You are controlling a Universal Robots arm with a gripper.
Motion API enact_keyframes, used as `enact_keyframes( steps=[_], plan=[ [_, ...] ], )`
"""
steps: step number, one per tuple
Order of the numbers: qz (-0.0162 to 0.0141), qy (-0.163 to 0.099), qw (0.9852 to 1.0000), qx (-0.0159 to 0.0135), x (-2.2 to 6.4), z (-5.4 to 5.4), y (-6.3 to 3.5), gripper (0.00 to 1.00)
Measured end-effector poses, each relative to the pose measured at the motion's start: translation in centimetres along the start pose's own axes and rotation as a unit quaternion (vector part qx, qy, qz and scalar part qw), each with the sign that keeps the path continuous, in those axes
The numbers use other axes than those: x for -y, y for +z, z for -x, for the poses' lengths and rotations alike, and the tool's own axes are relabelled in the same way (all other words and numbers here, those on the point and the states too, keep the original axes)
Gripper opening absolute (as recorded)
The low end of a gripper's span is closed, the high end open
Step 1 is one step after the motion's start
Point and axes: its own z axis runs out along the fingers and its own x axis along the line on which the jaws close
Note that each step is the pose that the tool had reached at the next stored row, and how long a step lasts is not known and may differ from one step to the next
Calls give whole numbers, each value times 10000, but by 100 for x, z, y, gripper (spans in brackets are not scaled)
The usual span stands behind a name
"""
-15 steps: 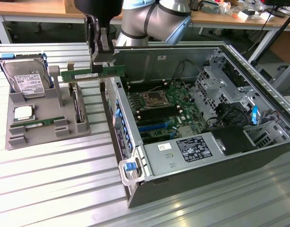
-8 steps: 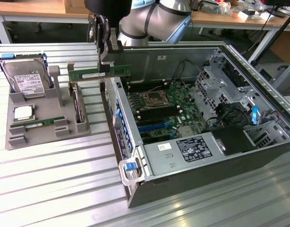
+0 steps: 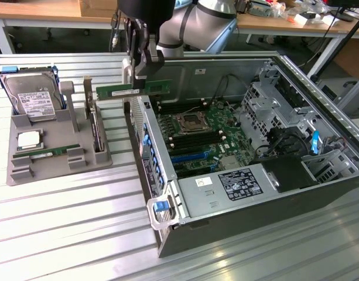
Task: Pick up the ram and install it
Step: 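Pick up the ram and move it above insertion slot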
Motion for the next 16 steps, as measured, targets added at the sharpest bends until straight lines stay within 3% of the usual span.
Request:
enact_keyframes(
  steps=[16],
  plan=[
    [0, 0, 10000, 0, 267, -16, -11, 12]
  ],
)
